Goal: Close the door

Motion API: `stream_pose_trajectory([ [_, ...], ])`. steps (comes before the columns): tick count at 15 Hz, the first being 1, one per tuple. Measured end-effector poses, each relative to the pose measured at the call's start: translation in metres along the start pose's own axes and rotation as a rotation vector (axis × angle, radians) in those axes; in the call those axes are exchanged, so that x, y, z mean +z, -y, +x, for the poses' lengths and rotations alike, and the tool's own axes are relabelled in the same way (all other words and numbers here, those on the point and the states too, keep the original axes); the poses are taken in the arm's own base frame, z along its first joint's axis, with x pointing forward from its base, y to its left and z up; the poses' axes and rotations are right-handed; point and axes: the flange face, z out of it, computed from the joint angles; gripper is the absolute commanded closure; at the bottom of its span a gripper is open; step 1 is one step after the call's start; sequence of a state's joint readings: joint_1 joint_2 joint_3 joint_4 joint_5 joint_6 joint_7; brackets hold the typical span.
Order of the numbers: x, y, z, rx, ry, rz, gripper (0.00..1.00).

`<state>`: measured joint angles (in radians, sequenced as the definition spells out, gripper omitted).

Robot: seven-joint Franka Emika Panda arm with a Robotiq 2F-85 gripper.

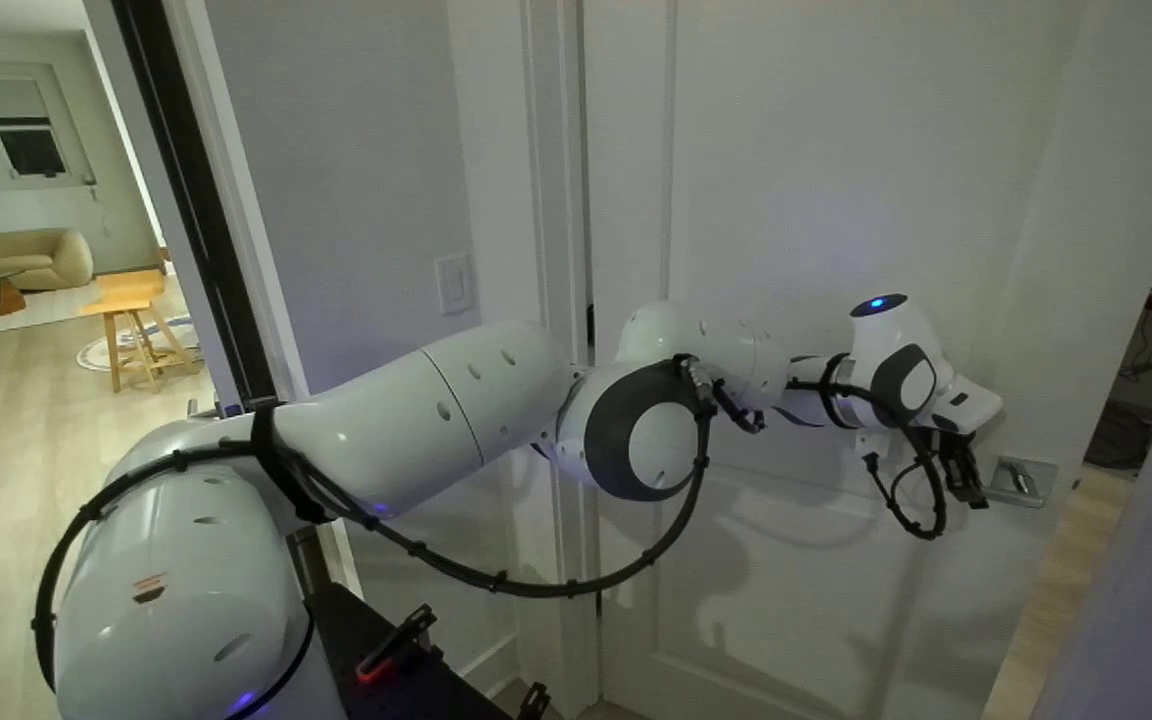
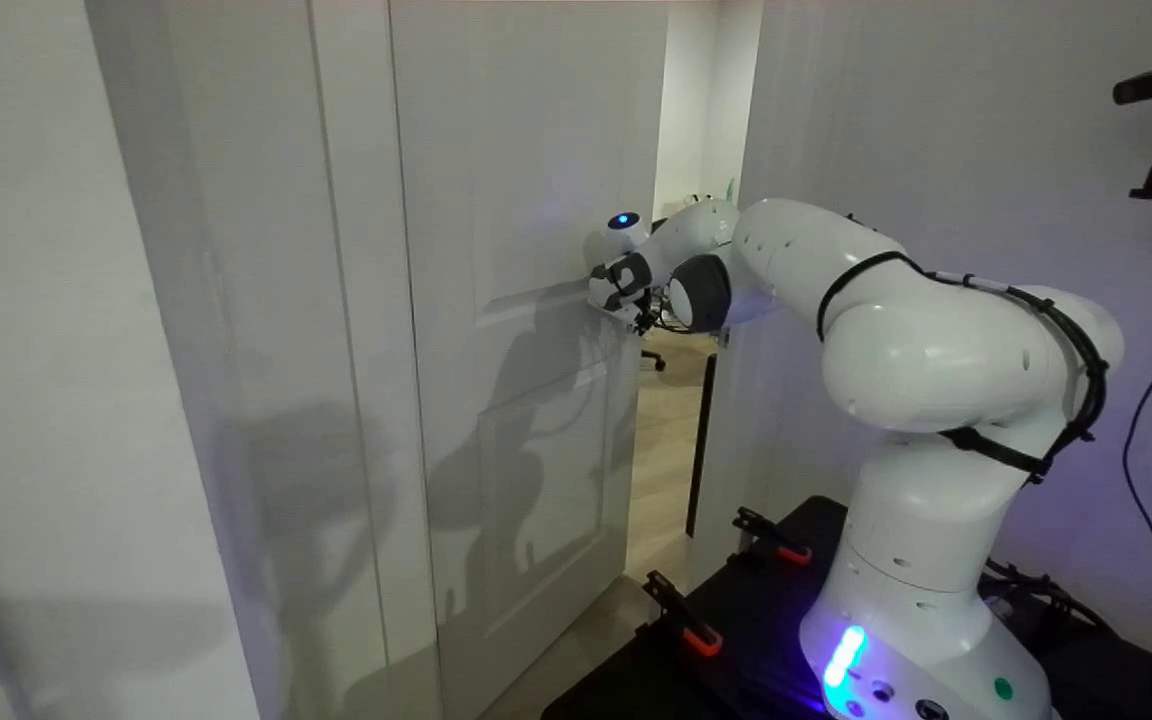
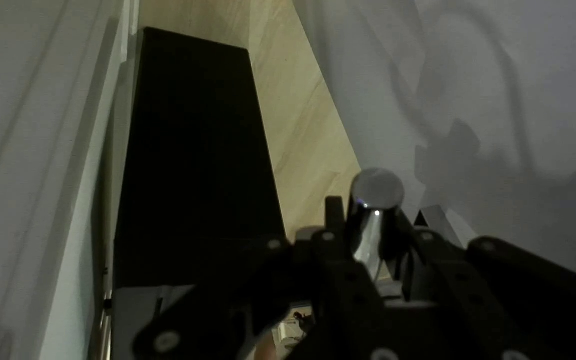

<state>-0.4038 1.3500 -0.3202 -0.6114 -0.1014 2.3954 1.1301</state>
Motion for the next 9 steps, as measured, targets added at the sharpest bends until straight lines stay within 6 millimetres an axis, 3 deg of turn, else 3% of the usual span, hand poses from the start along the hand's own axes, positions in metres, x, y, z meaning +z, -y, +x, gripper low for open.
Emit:
stream_pose_trajectory([
  [9, -0.0008, 0.0000, 0.0002, -0.005, -0.001, -0.009, 0.95],
])
